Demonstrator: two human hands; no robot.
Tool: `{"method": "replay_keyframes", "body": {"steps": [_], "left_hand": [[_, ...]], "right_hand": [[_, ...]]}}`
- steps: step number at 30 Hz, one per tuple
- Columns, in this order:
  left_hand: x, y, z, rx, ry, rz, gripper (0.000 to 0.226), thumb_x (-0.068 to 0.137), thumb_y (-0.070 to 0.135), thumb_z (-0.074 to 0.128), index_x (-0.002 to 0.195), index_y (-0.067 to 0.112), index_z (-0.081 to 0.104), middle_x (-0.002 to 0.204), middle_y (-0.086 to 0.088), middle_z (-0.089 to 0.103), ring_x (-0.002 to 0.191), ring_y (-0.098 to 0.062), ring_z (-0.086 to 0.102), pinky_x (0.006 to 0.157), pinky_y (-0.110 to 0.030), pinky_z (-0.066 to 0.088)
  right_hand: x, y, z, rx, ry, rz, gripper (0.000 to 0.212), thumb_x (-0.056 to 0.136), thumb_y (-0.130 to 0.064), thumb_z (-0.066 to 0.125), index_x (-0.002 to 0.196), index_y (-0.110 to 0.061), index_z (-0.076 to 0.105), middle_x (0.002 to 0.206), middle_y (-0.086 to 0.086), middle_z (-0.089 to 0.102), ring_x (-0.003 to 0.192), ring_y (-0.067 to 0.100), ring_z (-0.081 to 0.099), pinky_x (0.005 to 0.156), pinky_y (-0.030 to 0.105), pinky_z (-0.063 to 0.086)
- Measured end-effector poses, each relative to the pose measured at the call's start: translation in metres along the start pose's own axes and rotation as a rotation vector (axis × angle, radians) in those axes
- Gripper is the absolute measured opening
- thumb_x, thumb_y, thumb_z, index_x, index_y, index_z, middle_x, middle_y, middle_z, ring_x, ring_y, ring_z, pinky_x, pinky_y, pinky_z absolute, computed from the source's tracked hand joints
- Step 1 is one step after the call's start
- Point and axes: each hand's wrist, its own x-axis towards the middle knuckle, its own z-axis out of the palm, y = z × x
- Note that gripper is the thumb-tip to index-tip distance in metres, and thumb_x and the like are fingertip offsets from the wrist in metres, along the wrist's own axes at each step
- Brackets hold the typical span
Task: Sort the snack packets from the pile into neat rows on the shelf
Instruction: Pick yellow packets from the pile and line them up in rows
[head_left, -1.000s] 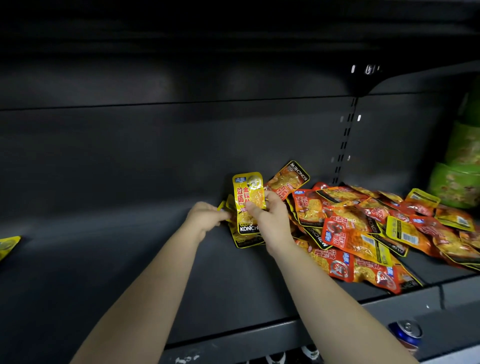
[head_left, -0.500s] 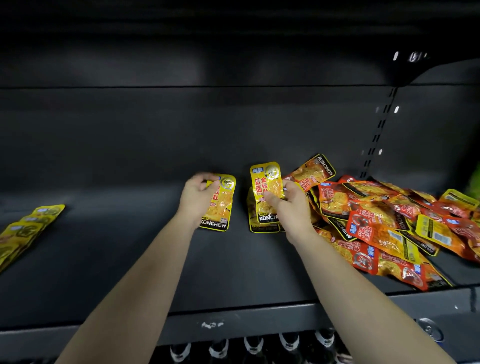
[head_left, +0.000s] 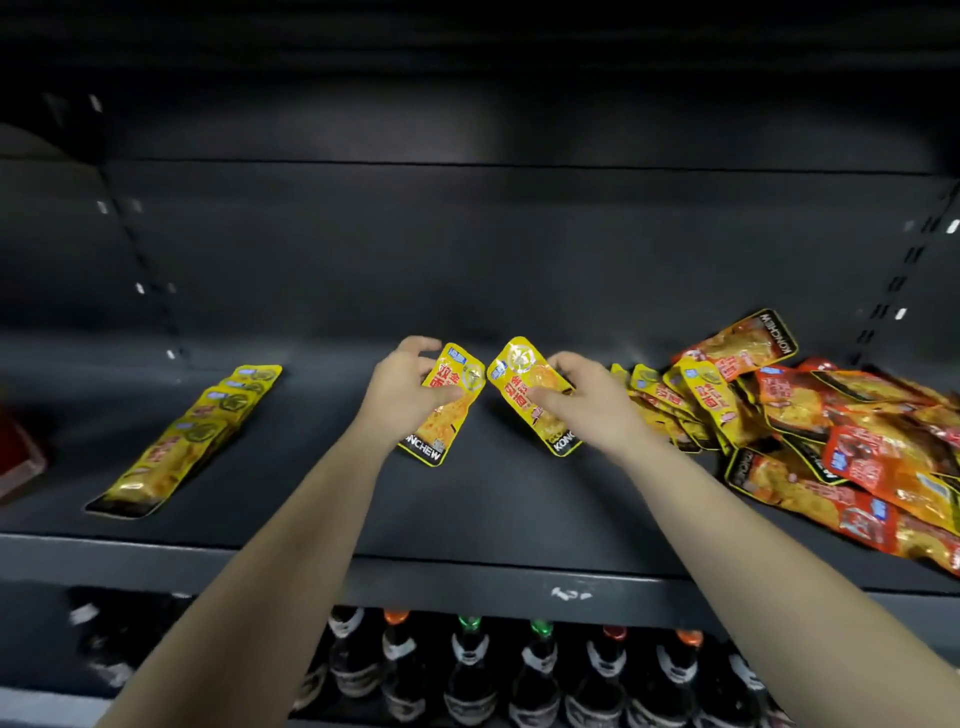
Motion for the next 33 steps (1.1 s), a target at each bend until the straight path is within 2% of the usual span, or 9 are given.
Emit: {"method": "replay_keyframes", "body": {"steps": [3, 5, 10, 13, 16, 22, 27, 30, 33], "left_hand": [[-0.008, -0.006, -0.036, 0.118, 0.009, 0.038, 0.039, 0.075, 0.007, 0.078, 0.109, 0.018, 0.064, 0.097, 0.001, 0.072, 0.091, -0.012, 0.068, 0.08, -0.024, 0.052], [-0.014, -0.01, -0.063, 0.228, 0.022, 0.08, 0.035, 0.075, 0.01, 0.077, 0.107, 0.021, 0.068, 0.094, 0.005, 0.071, 0.09, -0.011, 0.067, 0.075, -0.018, 0.049], [-0.025, -0.03, -0.134, 0.482, 0.062, 0.117, 0.04, 0.079, 0.022, 0.073, 0.118, 0.032, 0.067, 0.107, 0.01, 0.07, 0.102, -0.011, 0.062, 0.089, -0.031, 0.049], [-0.033, -0.046, -0.173, 0.588, 0.056, 0.113, 0.041, 0.081, 0.025, 0.071, 0.12, 0.038, 0.065, 0.113, 0.009, 0.069, 0.106, -0.017, 0.061, 0.09, -0.037, 0.049], [-0.04, -0.063, -0.206, 0.622, 0.068, 0.111, 0.041, 0.082, 0.025, 0.071, 0.121, 0.038, 0.064, 0.113, 0.008, 0.07, 0.103, -0.02, 0.064, 0.089, -0.039, 0.05], [-0.054, -0.092, -0.249, 0.58, 0.088, 0.103, 0.042, 0.081, 0.024, 0.074, 0.121, 0.028, 0.065, 0.113, 0.007, 0.069, 0.109, -0.015, 0.062, 0.091, -0.033, 0.048], [-0.069, -0.105, -0.264, 0.338, 0.171, 0.097, 0.048, 0.08, 0.018, 0.075, 0.123, 0.03, 0.058, 0.087, 0.005, 0.066, 0.085, -0.018, 0.064, 0.081, -0.032, 0.048], [-0.076, -0.113, -0.266, 0.168, 0.211, 0.085, 0.036, 0.083, 0.015, 0.072, 0.107, 0.032, 0.052, 0.081, 0.004, 0.067, 0.079, -0.019, 0.067, 0.074, -0.035, 0.05], [-0.079, -0.119, -0.265, 0.114, 0.234, 0.064, 0.018, 0.085, 0.018, 0.069, 0.09, 0.032, 0.059, 0.089, -0.001, 0.065, 0.08, -0.026, 0.066, 0.072, -0.04, 0.053]], "right_hand": [[0.001, -0.02, 0.026, -0.076, 0.001, -0.045, 0.01, 0.083, -0.03, 0.069, 0.085, -0.022, 0.063, 0.081, -0.006, 0.068, 0.078, 0.014, 0.062, 0.071, 0.028, 0.047], [0.0, -0.035, 0.044, -0.099, 0.0, -0.062, 0.008, 0.084, -0.03, 0.069, 0.086, -0.025, 0.064, 0.08, -0.008, 0.068, 0.079, 0.012, 0.061, 0.068, 0.021, 0.044], [-0.006, -0.069, 0.09, -0.098, 0.02, -0.075, 0.007, 0.083, -0.025, 0.069, 0.089, -0.026, 0.066, 0.08, -0.008, 0.066, 0.081, 0.015, 0.059, 0.069, 0.026, 0.042], [-0.008, -0.085, 0.115, -0.111, 0.008, -0.073, 0.009, 0.081, -0.024, 0.07, 0.09, -0.026, 0.068, 0.079, -0.01, 0.064, 0.081, 0.015, 0.059, 0.067, 0.024, 0.039], [-0.009, -0.097, 0.137, -0.123, -0.013, -0.058, 0.011, 0.081, -0.024, 0.07, 0.092, -0.026, 0.069, 0.081, -0.008, 0.066, 0.082, 0.014, 0.059, 0.066, 0.024, 0.039], [-0.011, -0.12, 0.174, -0.132, -0.006, -0.065, 0.01, 0.08, -0.023, 0.07, 0.09, -0.024, 0.07, 0.082, -0.004, 0.067, 0.083, 0.017, 0.061, 0.07, 0.028, 0.045], [-0.015, -0.136, 0.196, -0.105, 0.026, -0.092, 0.01, 0.081, -0.021, 0.07, 0.09, -0.022, 0.07, 0.081, -0.005, 0.067, 0.08, 0.015, 0.059, 0.066, 0.025, 0.041], [-0.017, -0.138, 0.204, -0.075, 0.066, -0.087, 0.007, 0.081, -0.023, 0.07, 0.088, -0.024, 0.068, 0.08, -0.004, 0.068, 0.079, 0.016, 0.061, 0.066, 0.026, 0.043], [-0.02, -0.137, 0.208, -0.05, 0.109, -0.084, 0.005, 0.083, -0.025, 0.069, 0.088, -0.026, 0.067, 0.076, -0.008, 0.066, 0.079, 0.015, 0.061, 0.068, 0.026, 0.045]]}}
